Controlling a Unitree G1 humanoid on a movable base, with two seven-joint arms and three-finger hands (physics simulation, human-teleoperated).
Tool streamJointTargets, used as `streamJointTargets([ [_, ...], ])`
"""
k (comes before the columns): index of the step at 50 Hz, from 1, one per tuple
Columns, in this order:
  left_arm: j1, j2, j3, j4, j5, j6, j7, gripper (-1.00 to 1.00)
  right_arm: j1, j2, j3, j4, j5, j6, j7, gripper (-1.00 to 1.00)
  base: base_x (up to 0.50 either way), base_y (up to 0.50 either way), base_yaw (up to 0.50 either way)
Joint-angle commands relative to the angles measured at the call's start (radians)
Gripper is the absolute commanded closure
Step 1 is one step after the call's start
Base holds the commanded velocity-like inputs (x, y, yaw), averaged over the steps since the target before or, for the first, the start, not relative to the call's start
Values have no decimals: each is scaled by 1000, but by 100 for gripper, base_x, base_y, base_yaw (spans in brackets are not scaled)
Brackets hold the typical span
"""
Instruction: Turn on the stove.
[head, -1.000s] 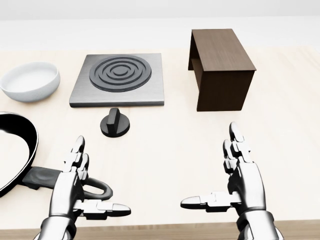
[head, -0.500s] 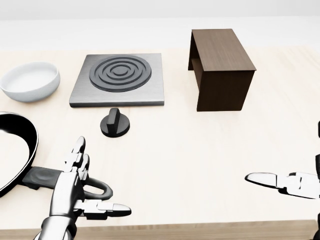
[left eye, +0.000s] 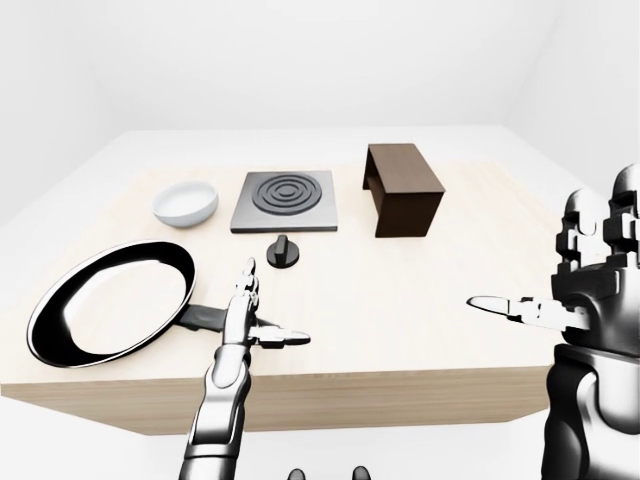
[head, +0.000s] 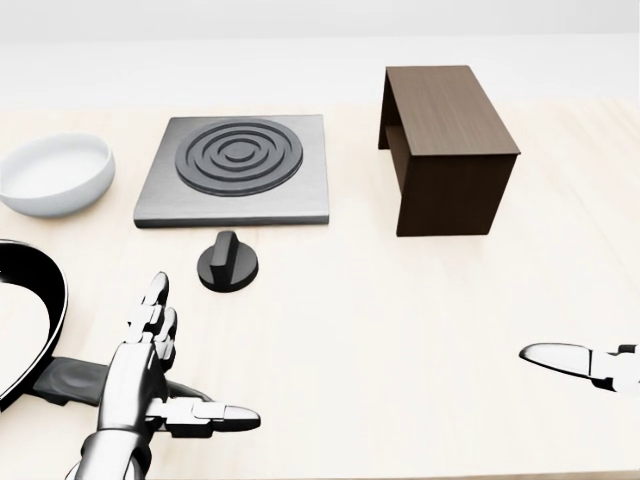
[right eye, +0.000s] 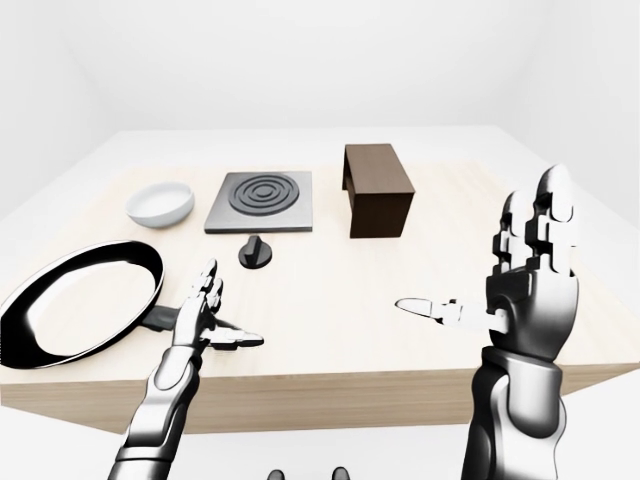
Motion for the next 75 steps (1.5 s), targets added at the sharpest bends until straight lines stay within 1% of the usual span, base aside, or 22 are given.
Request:
streamJointTargets([
  [1, 8, -3, 16, -32, -31, -26, -2, -100, -5, -2, -3, -4, -5, 0, -5, -100, 23, 0, 0],
  [7, 9, -4, 16, -30, -31, -26, -1, -100, -3, -1, -5, -6, -3, 0, -4, -100, 24, 0, 0],
  [15, 9, -4, 15, -19, -29, -37, -1, -100, 1, 3, 3, 0, -8, 0, -5, -100, 24, 0, 0],
  [21, 13, -4, 15, -36, -30, -27, -2, -100, 4, 3, -1, -5, -5, 0, -3, -100, 24, 0, 0],
  [24, 11, -4, 16, -25, -29, -36, -2, -100, 5, 6, 2, 0, -8, 0, -3, -100, 24, 0, 0],
  [34, 12, -4, 15, -26, -28, -35, -2, -100, 4, 5, 2, 2, -7, 0, -2, -100, 24, 0, 0],
  [36, 12, -4, 15, -29, -29, -31, -2, -100, 5, 5, 2, 2, -6, 0, -2, -100, 24, 0, 0],
  [40, 7, -4, 16, -17, -29, -39, -1, -100, 7, 6, 1, -4, -4, 0, -3, -100, 24, 0, 0],
  [43, 5, -3, 18, -14, -29, -39, -1, -100, 4, 6, 3, 6, -6, 0, -3, -100, 24, 0, 0],
  [46, 4, -2, 18, -20, -30, -33, 0, -100, 4, 6, 7, 2, -8, 0, -6, -100, 24, 0, 0],
  [54, -3, -1, 20, -8, -30, -40, -1, -100, 7, 10, 1, 2, 3, 0, -7, -100, 18, 0, 0],
  [57, -6, -1, 19, 4, -27, -47, 1, -100, 8, 9, 4, -2, 4, 0, -9, -100, 0, 0, 0],
  [59, -11, -3, 16, 6, -26, -43, 2, -100, 9, 10, 6, -5, 2, 0, -9, -100, 0, 0, 0],
  [60, -12, -4, 11, -8, -22, -32, 3, -100, 8, 10, 7, 0, 3, 0, -9, -100, 0, 0, 0],
  [61, -16, -5, 10, -19, -22, -20, 4, -100, 8, 9, 7, -4, 4, 0, -9, -100, 0, 0, 0],
  [62, -25, -5, 9, -18, -21, -16, 5, -100, 7, 9, 6, -7, 4, 0, -10, -100, 0, 0, 0],
  [64, -39, -5, 9, -37, -21, 9, 8, -100, 6, 8, 8, -1, 4, 0, -8, -100, 0, 0, 0],
  [66, -57, -4, 10, -27, -20, 13, 11, -100, 7, 9, 9, 2, 4, 0, -7, -100, 0, 0, 0],
  [67, -89, -1, 19, 12, -25, 9, 15, -100, 7, 9, 9, 4, 5, 0, -6, -100, 0, 0, 0],
  [71, -154, 11, 35, 75, -32, 6, 31, -100, 8, 10, 14, 3, 3, 0, -6, -100, 0, 0, 0],
  [73, -188, 17, 36, 129, -24, -20, 41, -100, 7, 10, 17, 8, 2, 0, -6, -100, 0, 0, 0],
  [75, -218, 21, 39, 164, -25, -27, 48, -100, 9, 10, 14, 7, 4, 0, -5, -100, 0, 0, 0],
])
